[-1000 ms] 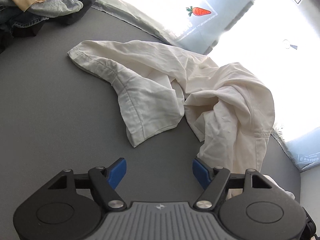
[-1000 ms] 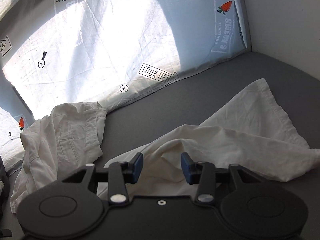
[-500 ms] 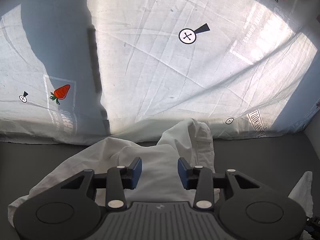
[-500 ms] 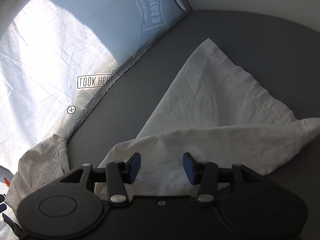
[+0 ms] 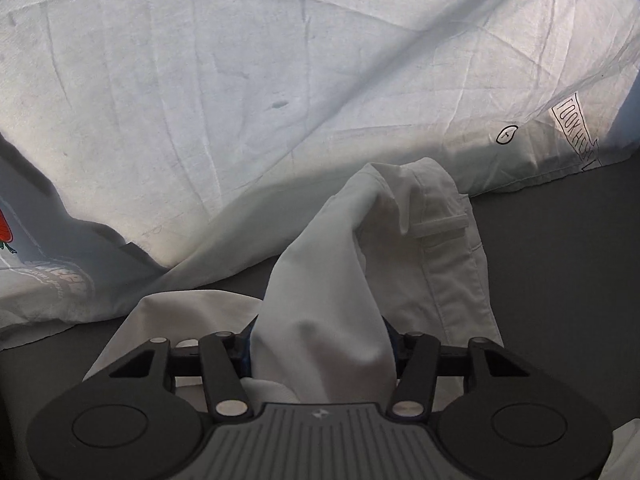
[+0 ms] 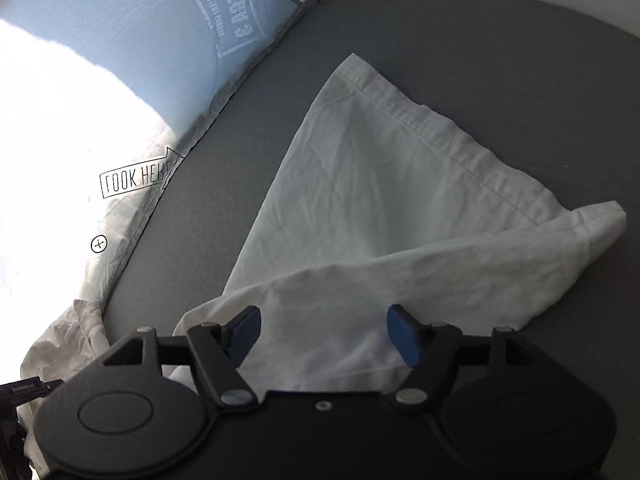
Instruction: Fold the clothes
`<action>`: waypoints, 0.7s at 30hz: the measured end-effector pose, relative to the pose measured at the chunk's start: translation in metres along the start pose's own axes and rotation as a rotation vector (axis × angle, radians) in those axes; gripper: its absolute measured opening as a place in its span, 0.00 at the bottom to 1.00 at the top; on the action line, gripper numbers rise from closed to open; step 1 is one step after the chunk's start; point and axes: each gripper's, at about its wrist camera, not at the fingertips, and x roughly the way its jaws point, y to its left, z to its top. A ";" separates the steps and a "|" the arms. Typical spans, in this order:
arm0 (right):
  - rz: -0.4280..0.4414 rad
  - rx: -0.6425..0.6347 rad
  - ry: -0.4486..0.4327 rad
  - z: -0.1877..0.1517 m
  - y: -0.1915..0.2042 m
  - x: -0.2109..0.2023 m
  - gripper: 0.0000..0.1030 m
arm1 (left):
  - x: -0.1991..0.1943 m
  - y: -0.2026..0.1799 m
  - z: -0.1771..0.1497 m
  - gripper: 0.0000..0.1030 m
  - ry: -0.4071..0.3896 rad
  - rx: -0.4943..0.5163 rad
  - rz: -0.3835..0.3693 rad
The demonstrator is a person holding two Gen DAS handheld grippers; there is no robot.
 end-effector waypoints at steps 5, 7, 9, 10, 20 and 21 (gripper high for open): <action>0.007 -0.016 -0.004 -0.002 0.000 0.001 0.17 | -0.034 0.031 -0.025 0.29 -0.099 -0.163 -0.061; 0.035 -0.045 -0.025 -0.004 -0.003 -0.004 0.06 | -0.062 0.041 -0.045 0.27 -0.169 -0.200 -0.026; 0.060 -0.039 -0.045 -0.005 -0.008 -0.013 0.03 | -0.091 0.053 -0.067 0.25 -0.231 -0.255 0.005; 0.071 -0.036 -0.057 -0.006 -0.011 -0.018 0.03 | -0.112 0.066 -0.080 0.25 -0.261 -0.327 0.012; 0.097 -0.145 -0.187 -0.022 -0.026 -0.080 0.02 | -0.265 0.182 -0.328 0.17 -0.329 -0.894 0.247; 0.095 -0.155 -0.188 -0.026 -0.028 -0.083 0.02 | -0.271 0.188 -0.354 0.17 -0.299 -0.919 0.301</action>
